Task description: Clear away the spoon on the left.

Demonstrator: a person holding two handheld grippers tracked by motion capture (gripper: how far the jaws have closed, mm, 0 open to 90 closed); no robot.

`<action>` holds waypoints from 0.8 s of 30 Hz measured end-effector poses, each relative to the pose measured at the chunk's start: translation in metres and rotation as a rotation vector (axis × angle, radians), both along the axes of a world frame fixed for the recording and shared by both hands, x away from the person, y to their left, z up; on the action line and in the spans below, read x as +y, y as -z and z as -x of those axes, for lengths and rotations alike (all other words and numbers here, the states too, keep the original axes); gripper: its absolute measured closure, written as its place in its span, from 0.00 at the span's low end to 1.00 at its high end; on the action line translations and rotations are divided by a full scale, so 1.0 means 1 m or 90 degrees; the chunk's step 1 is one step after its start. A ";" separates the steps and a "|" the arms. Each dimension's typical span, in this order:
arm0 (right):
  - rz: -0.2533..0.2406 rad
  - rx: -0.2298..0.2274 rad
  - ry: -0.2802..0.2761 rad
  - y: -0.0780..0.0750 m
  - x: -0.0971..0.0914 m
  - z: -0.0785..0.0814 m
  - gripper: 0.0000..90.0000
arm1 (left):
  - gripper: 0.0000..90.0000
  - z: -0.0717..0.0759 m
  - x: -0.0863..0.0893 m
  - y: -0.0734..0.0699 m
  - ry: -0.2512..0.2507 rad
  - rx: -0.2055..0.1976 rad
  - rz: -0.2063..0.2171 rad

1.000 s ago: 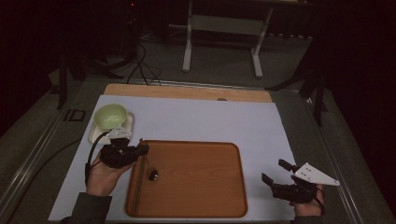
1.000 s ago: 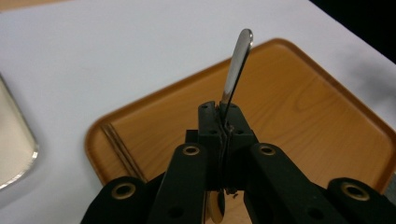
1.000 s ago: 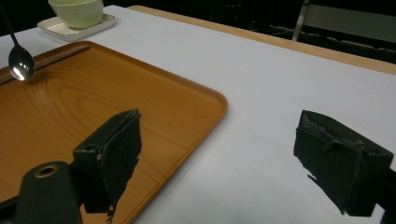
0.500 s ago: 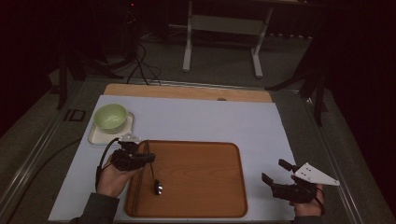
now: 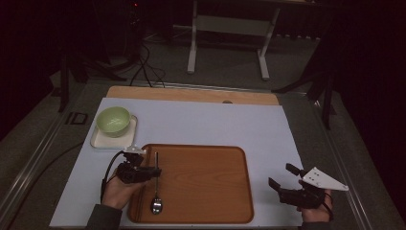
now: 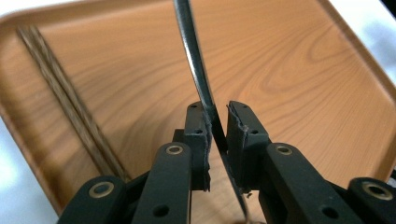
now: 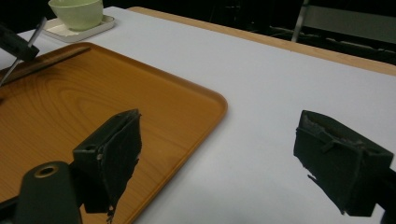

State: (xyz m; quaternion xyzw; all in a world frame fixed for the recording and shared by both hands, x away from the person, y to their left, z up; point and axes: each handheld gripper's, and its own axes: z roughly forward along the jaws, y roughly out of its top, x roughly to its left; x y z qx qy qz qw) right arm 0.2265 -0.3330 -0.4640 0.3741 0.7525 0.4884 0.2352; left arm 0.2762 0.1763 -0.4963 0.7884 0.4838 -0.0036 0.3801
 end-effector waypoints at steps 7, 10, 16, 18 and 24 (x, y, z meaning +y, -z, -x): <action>0.001 0.000 0.000 0.000 0.001 0.001 0.16 | 0.88 -0.001 -0.003 0.010 0.003 0.014 -0.013; -0.001 -0.001 0.000 0.000 0.000 0.001 0.16 | 0.87 -0.003 -0.004 0.013 0.003 0.018 -0.017; 0.001 -0.002 0.002 0.000 0.000 0.002 0.16 | 0.83 -0.004 -0.001 0.016 -0.004 0.023 -0.026; 0.001 -0.004 0.001 0.000 0.000 0.002 0.16 | 0.78 -0.004 -0.001 0.017 -0.008 0.023 -0.037; 0.001 -0.003 0.001 -0.001 0.000 0.002 0.16 | 0.57 -0.005 -0.007 0.018 -0.001 0.004 -0.093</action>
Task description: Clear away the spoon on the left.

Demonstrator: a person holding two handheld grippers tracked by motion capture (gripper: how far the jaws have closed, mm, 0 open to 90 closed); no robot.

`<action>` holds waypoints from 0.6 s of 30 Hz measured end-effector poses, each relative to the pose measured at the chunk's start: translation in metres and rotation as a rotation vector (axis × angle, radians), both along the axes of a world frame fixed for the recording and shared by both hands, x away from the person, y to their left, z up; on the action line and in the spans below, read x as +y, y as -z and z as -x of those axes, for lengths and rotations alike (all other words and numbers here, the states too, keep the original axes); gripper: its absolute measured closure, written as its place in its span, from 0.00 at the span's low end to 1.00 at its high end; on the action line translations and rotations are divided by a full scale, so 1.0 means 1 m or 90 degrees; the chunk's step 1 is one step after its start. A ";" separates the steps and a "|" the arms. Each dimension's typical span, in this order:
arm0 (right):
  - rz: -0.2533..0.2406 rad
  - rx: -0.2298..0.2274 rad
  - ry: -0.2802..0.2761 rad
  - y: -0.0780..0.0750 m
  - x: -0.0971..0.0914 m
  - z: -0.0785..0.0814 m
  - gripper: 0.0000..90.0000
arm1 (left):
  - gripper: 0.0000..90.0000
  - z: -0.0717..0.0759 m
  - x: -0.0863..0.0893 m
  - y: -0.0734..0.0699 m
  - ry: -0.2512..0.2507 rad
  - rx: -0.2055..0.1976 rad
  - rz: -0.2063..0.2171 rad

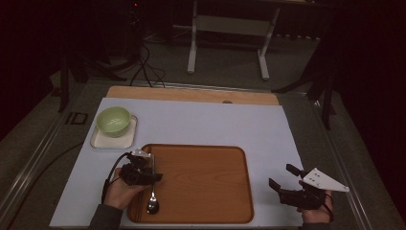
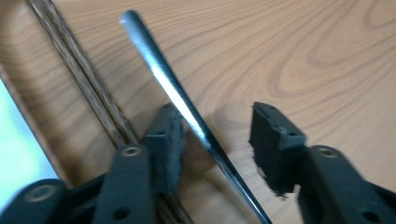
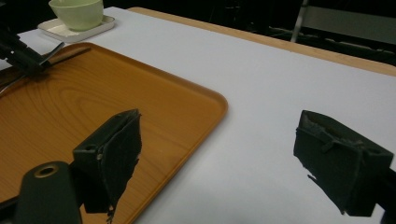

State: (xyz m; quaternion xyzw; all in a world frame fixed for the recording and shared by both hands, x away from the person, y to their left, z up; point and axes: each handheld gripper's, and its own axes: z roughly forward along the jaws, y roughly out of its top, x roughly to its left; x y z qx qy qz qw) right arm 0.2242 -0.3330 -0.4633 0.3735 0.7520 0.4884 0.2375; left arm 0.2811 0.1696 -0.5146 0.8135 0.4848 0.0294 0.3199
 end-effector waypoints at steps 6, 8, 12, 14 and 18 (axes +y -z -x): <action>0.000 0.000 -0.001 0.000 0.000 0.000 0.16 | 0.49 -0.002 -0.010 0.001 0.025 -0.024 -0.054; 0.001 0.000 -0.001 0.000 0.000 0.000 0.16 | 0.45 -0.003 -0.014 0.001 0.027 -0.035 -0.090; 0.001 0.000 -0.001 0.000 0.000 0.000 0.16 | 0.39 -0.003 -0.016 0.000 0.025 -0.044 -0.103; 0.001 0.001 -0.001 0.000 0.000 0.000 0.16 | 0.37 -0.003 -0.016 0.000 0.024 -0.047 -0.103; 0.001 0.000 0.000 0.000 0.000 0.000 0.16 | 0.37 -0.003 -0.012 -0.003 0.015 -0.056 -0.087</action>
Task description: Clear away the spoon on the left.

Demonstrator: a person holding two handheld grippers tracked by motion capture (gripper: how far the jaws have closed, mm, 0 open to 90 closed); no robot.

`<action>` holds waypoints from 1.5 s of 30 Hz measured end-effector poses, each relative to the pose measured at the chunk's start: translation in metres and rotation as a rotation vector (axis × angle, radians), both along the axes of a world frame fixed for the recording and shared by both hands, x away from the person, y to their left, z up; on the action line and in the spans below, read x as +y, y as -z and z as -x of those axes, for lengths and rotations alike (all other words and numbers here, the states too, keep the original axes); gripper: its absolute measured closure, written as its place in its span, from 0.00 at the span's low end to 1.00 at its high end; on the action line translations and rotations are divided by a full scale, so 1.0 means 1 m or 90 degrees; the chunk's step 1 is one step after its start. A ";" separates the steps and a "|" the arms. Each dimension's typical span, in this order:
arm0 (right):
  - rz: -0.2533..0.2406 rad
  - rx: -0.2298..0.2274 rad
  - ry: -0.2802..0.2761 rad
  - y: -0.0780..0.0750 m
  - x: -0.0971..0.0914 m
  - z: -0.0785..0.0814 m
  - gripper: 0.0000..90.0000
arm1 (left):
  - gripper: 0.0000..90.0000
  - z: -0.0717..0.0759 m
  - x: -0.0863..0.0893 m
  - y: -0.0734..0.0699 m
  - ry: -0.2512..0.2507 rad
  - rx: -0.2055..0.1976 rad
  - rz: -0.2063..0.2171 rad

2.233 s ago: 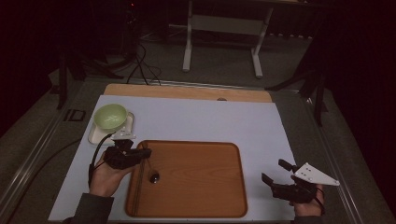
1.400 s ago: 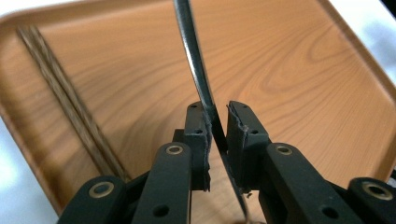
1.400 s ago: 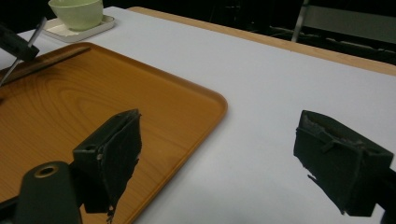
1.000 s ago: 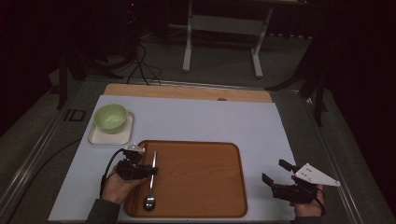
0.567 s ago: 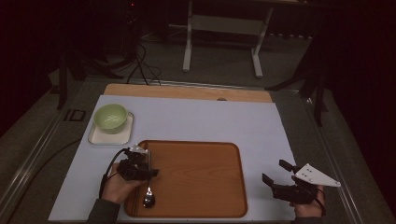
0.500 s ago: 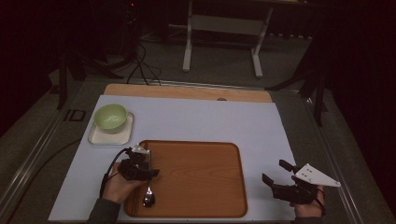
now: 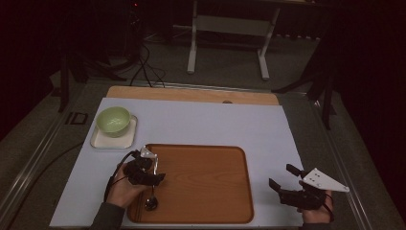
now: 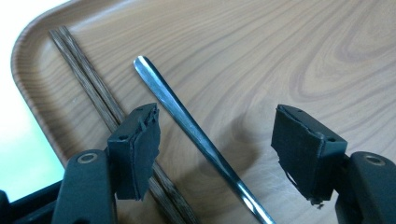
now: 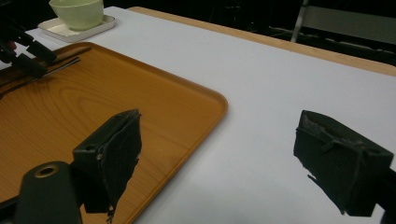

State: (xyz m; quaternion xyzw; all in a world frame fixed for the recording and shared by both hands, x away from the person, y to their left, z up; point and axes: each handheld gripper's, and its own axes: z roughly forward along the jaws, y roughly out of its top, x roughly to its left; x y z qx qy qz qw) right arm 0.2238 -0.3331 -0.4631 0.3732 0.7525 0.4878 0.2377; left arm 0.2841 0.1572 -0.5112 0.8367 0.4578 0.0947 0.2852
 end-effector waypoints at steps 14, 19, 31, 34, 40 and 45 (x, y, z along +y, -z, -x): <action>0.000 -0.001 0.001 -0.001 -0.001 0.000 0.16 | 0.40 0.003 0.006 -0.008 -0.007 -0.028 0.037; 0.001 -0.002 -0.001 -0.001 -0.001 0.000 0.16 | 0.41 0.002 0.014 -0.011 -0.027 -0.038 0.059; 0.002 -0.005 -0.001 -0.001 -0.003 0.000 0.16 | 0.37 0.003 0.031 -0.022 -0.068 -0.063 0.091; 0.003 -0.005 0.000 -0.001 -0.003 0.000 0.16 | 0.36 0.003 0.034 -0.024 -0.077 -0.068 0.094; 0.004 -0.006 0.000 -0.001 -0.003 0.000 0.16 | 0.35 0.005 0.047 -0.033 -0.106 -0.091 0.120; 0.003 -0.005 0.002 -0.001 -0.003 0.000 0.16 | 0.35 0.008 0.054 -0.040 -0.119 -0.116 0.131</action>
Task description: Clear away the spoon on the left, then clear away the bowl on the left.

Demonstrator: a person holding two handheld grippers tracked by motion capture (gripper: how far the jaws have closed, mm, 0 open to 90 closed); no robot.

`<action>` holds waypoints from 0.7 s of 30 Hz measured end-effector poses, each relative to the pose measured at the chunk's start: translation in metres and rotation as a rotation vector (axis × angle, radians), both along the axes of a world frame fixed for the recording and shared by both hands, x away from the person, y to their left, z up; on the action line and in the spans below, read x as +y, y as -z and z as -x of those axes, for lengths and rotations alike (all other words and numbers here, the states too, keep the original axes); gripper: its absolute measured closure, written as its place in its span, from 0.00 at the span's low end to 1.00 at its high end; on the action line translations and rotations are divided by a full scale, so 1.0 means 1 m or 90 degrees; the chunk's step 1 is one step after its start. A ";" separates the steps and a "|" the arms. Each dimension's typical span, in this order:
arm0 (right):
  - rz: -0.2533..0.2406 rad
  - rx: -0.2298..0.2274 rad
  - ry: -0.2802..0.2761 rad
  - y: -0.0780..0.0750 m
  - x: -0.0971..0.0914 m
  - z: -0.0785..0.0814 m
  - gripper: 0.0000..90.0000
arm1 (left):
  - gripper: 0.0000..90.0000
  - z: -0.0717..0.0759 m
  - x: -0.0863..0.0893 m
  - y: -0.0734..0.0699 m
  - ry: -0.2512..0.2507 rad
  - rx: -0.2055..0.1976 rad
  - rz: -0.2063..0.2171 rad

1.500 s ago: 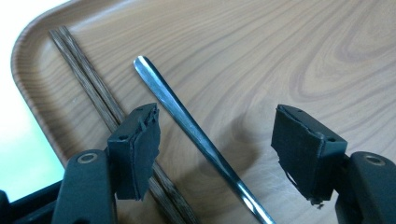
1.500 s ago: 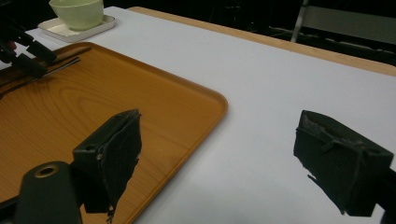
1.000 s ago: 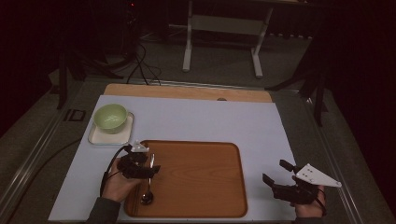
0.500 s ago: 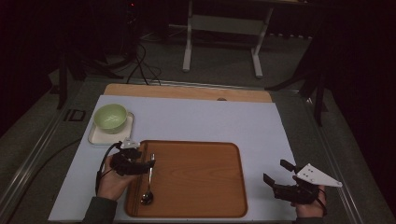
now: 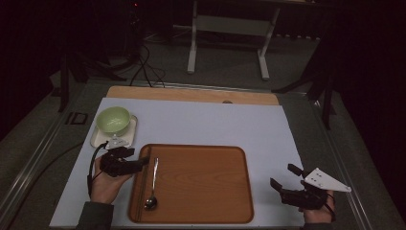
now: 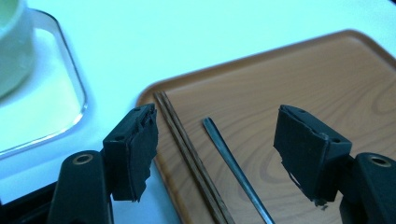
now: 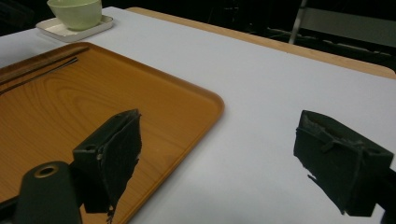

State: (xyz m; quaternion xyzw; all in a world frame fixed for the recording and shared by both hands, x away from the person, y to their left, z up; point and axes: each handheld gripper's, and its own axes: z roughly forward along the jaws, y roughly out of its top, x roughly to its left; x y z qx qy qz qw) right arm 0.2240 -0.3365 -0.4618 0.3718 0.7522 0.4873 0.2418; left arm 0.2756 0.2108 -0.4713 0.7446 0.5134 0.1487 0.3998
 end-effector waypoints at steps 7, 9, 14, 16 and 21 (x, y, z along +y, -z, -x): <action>0.002 -0.001 -0.002 0.000 0.000 0.000 0.16 | 0.34 0.004 0.007 -0.009 -0.026 -0.029 0.003; 0.002 -0.001 -0.002 0.000 0.001 0.000 0.16 | 0.33 0.005 0.009 -0.012 -0.034 -0.043 0.001; 0.001 0.002 -0.001 0.000 0.000 0.000 0.16 | 0.32 0.006 0.013 -0.016 -0.054 -0.054 0.016; 0.001 0.001 0.000 0.000 0.001 0.000 0.16 | 0.31 0.007 0.014 -0.017 -0.059 -0.059 0.017; 0.003 0.002 -0.002 0.000 0.001 0.000 0.16 | 0.30 0.007 0.017 -0.020 -0.072 -0.068 0.014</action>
